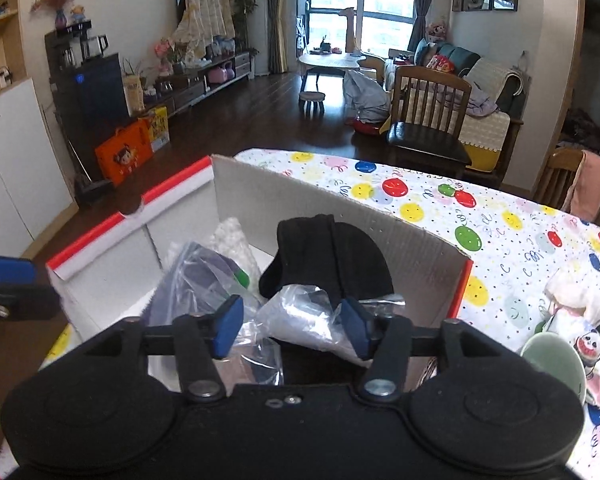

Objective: Organize soft objects
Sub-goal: 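Open the left tool to drop the sponge while the right tool releases the plastic bag, then move both tools back toward the panda snack bag and bubble wrap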

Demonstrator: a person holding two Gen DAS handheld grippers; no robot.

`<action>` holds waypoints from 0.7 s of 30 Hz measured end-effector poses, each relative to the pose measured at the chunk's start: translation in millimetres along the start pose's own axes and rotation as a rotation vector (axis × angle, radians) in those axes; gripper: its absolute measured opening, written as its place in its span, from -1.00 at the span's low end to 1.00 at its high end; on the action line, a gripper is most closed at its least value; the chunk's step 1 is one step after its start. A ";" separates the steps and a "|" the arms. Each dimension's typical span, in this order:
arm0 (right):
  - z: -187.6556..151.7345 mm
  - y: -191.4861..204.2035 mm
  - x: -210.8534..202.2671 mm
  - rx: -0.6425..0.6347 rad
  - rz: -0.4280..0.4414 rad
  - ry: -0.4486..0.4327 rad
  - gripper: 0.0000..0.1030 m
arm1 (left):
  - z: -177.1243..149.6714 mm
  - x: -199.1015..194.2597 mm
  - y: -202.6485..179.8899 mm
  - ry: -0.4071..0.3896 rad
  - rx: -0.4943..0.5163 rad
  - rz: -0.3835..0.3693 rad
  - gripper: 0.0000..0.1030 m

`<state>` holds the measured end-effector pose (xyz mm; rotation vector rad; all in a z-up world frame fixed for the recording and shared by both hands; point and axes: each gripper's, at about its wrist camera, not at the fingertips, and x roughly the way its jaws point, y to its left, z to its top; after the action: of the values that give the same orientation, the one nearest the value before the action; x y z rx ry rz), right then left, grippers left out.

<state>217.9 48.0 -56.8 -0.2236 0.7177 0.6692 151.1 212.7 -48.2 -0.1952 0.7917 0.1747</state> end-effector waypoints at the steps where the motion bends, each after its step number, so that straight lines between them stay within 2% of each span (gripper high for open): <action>1: 0.5 -1.4 -3.0 0.006 0.005 -0.003 0.11 | 0.7 0.0 -1.5 -0.002 0.002 -0.006 -0.14; 4: 0.7 -7.2 -17.4 0.031 0.028 -0.015 0.19 | 1.7 0.5 -5.9 -0.011 0.009 -0.022 0.13; 9: 0.2 -18.6 -46.3 0.059 0.060 -0.037 0.25 | 4.6 -3.5 -19.2 -0.044 0.033 -0.053 0.16; 13: -0.5 -27.4 -69.6 0.098 0.080 -0.060 0.36 | 7.2 -7.3 -31.6 -0.058 0.057 -0.078 0.29; 15: -2.0 -33.3 -82.4 0.117 0.088 -0.073 0.42 | 7.6 -10.2 -38.0 -0.071 0.070 -0.091 0.29; 19: -8.3 -45.0 -111.3 0.135 0.075 -0.115 0.58 | 9.4 -16.6 -54.4 -0.092 0.107 -0.113 0.30; 21: -12.2 -52.7 -123.8 0.153 0.066 -0.130 0.62 | 9.4 -19.5 -63.7 -0.097 0.123 -0.129 0.39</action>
<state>175.8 -58.1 15.5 -0.0155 0.6506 0.6822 158.7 151.7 -20.8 -0.1195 0.6889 0.0133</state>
